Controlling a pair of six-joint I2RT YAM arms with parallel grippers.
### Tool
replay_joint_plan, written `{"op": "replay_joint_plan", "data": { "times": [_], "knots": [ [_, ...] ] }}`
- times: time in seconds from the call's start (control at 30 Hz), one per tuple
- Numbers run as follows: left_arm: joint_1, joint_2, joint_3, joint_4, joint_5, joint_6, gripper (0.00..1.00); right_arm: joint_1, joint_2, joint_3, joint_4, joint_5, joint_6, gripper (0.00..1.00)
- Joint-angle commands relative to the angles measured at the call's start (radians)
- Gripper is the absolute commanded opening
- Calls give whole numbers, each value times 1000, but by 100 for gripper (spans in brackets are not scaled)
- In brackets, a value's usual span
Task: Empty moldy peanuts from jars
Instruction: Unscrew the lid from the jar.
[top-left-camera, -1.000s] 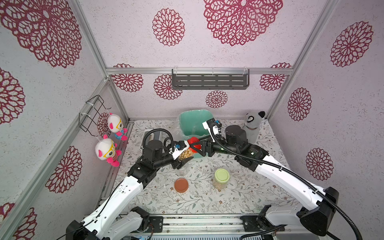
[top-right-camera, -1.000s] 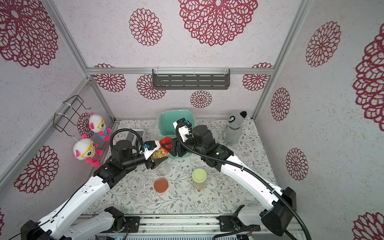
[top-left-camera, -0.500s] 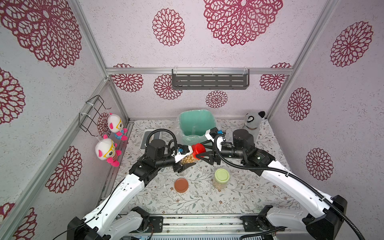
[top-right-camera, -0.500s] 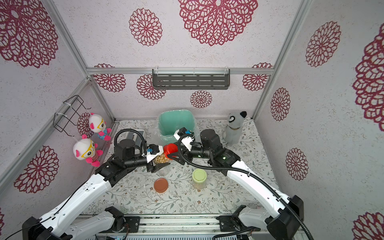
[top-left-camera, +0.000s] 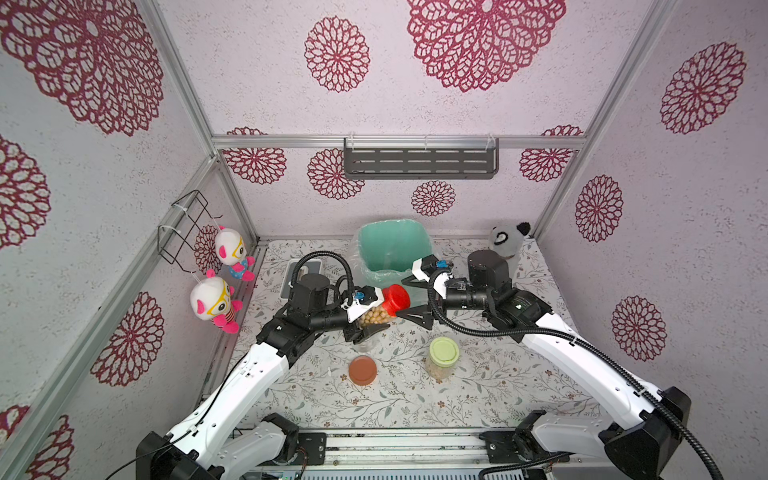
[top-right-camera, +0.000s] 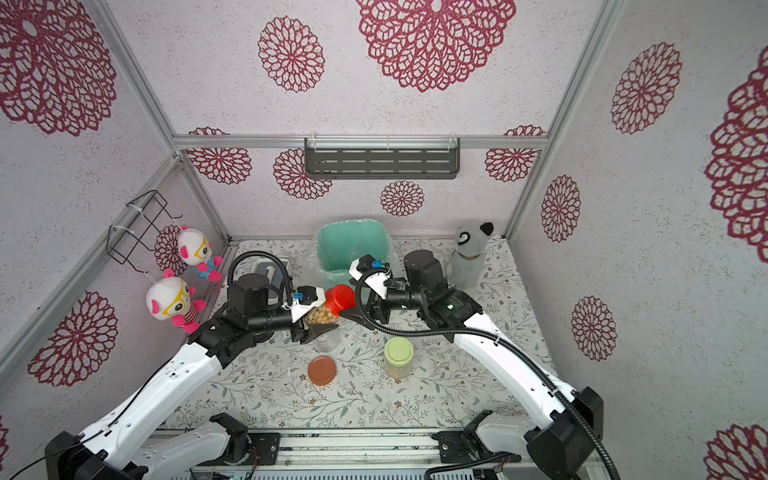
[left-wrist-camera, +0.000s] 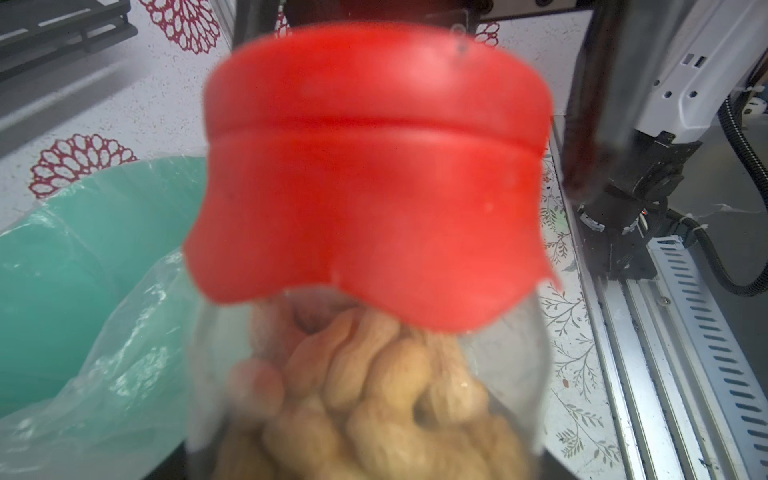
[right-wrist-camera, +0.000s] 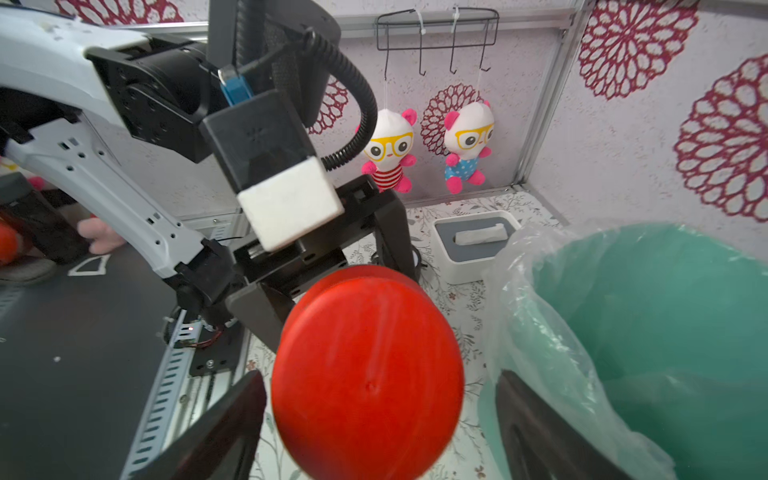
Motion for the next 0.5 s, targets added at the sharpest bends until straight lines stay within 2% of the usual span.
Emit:
{"op": "replay_joint_plan", "data": {
  "times": [0.0,0.1,0.2,0.33,0.47],
  "knots": [
    [7,-18,2,55,10,-44,0,-3,-14,14,111,-66,106,99],
    [7,-24,-14,79,-1,-58,0,0,-24,7,131,-63,177,99],
    [7,-28,-28,103,-32,-70,0,7,-44,-6,161,4,304,99],
    [6,-43,-55,172,-98,-94,0,19,-63,-25,195,157,532,99],
    [7,-59,-82,236,-129,-118,0,53,-65,-28,144,394,746,98]
  ]
}}
